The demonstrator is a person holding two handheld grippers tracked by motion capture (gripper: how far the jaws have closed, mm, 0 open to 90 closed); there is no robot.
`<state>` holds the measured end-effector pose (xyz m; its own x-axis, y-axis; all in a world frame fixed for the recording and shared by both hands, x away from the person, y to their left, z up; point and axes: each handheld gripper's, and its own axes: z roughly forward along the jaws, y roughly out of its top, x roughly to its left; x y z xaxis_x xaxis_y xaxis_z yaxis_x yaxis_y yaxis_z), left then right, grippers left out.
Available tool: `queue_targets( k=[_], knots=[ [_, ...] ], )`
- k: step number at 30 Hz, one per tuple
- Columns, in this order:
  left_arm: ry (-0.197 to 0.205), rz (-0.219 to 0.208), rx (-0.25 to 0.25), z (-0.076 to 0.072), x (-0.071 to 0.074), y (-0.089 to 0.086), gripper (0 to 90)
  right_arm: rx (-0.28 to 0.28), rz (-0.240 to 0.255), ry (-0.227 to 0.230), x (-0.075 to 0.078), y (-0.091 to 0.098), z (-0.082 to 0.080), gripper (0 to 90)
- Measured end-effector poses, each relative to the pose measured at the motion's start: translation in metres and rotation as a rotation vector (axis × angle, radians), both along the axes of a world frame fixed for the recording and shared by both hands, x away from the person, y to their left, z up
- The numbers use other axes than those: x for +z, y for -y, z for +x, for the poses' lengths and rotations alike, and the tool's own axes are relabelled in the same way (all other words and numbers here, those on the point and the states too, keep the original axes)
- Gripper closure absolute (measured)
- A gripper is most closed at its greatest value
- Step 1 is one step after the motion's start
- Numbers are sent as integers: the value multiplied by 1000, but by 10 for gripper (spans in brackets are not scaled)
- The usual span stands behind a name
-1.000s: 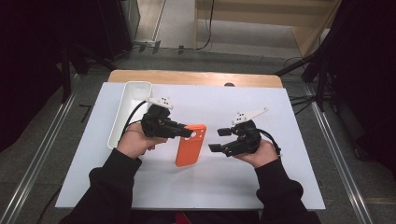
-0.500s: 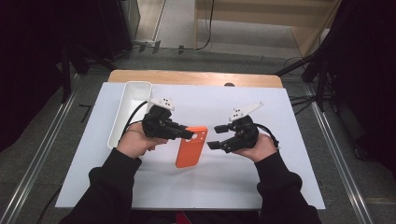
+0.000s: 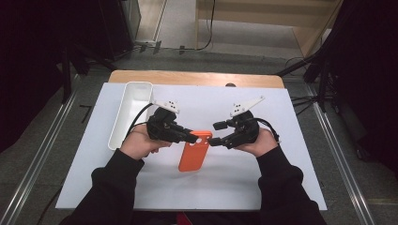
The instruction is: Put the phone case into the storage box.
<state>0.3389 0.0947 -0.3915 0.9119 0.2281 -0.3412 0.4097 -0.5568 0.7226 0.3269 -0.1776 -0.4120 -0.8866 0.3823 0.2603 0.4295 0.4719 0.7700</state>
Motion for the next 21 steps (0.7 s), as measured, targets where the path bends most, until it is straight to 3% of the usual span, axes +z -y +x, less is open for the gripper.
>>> queue_targets(
  k=[21],
  knots=[
    [-5,-10,-50,0,0,5,764,146,4,-23,1,-9,5,467]
  ],
)
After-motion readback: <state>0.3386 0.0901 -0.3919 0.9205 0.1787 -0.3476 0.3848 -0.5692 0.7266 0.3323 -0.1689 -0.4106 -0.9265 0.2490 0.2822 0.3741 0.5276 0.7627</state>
